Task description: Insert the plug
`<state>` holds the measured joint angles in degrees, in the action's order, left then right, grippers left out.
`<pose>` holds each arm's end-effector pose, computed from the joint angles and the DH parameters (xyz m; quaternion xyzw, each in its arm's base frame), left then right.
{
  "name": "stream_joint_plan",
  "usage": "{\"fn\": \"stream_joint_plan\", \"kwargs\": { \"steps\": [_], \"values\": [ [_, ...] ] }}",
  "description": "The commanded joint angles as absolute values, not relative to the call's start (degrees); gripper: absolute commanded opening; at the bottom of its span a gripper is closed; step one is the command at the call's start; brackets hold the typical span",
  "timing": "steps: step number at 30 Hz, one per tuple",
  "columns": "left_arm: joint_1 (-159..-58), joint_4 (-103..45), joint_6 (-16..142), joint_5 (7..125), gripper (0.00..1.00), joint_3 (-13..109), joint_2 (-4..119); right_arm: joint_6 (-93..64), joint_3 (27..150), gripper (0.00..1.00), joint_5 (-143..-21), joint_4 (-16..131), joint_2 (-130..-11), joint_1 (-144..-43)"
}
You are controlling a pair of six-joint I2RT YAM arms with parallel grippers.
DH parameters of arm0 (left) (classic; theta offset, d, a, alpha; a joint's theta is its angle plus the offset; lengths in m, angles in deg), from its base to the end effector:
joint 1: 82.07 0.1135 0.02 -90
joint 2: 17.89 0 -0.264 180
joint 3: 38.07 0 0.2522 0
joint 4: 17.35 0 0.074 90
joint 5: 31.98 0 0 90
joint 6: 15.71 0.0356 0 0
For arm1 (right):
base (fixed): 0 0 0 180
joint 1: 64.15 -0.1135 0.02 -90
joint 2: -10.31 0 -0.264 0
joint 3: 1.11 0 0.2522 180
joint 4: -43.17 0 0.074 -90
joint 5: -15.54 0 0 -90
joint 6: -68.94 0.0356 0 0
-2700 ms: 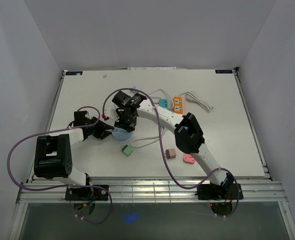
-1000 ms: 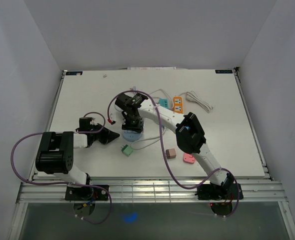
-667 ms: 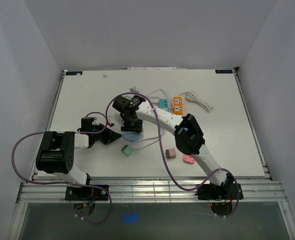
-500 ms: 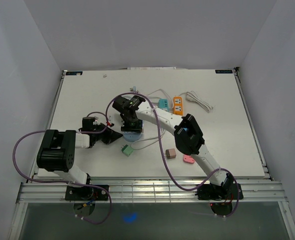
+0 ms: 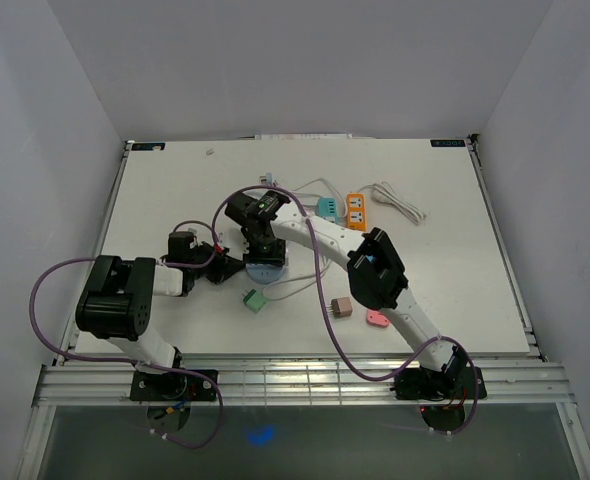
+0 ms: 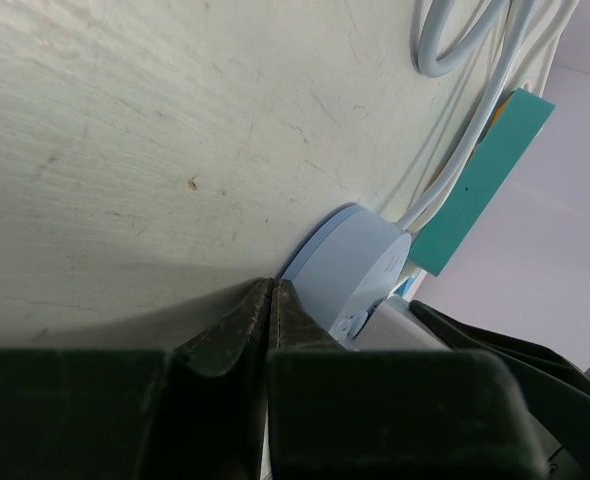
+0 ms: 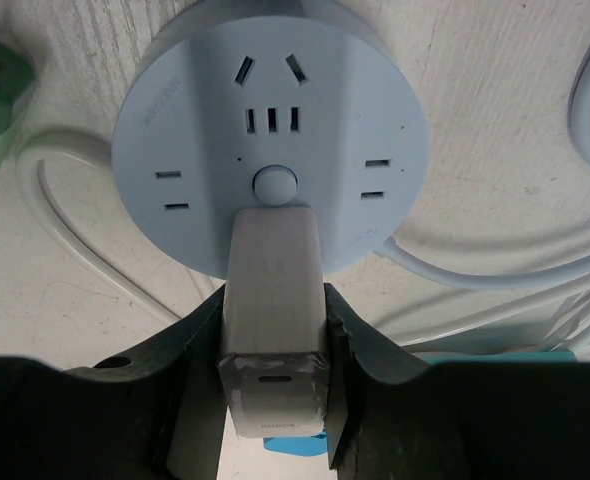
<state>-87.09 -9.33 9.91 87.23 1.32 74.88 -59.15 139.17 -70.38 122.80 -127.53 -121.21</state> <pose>0.2545 -0.0398 0.1000 -0.3601 0.8252 -0.4010 0.1694 0.2696 0.4115 0.1947 -0.7304 0.6729 -0.0165 0.1158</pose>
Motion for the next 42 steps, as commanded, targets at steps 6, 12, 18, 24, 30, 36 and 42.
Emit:
{"fn": "stream_joint_plan", "kwargs": {
  "steps": [6,12,18,24,30,36,42],
  "values": [
    [-91.4,-8.4,9.4,88.2,0.16,-0.2,76.8,-58.8,132.4,0.08,-80.1,124.8,-140.7,-122.5],
    [-92.3,-7.9,8.8,88.2,0.16,-0.1,76.9,-57.7,133.4,0.09,-78.6,123.7,-140.4,-122.3],
    [-91.5,-8.1,8.8,89.2,0.15,0.2,76.8,-56.7,136.5,0.24,-80.0,122.9,-134.9,-120.2],
    [-88.8,-11.5,10.7,89.5,0.16,1.3,73.8,-56.7,134.8,0.5,-81.4,119.5,-126.6,-118.4],
    [-88.5,-16.0,12.2,88.3,0.17,3.1,70.4,-56.7,133.9,0.89,-80.3,118.2,-124.0,-118.1],
    [-87.4,-19.5,13.7,87.7,0.18,4.3,67.9,-56.6,134.6,0.9,-82.3,116.8,-121.2,-117.5],
    [-85.2,-27.6,19.2,85.7,0.25,7.9,65.3,-56.0,130.8,0.9,-84.3,112.9,-115.4,-116.3]
  ]
}}
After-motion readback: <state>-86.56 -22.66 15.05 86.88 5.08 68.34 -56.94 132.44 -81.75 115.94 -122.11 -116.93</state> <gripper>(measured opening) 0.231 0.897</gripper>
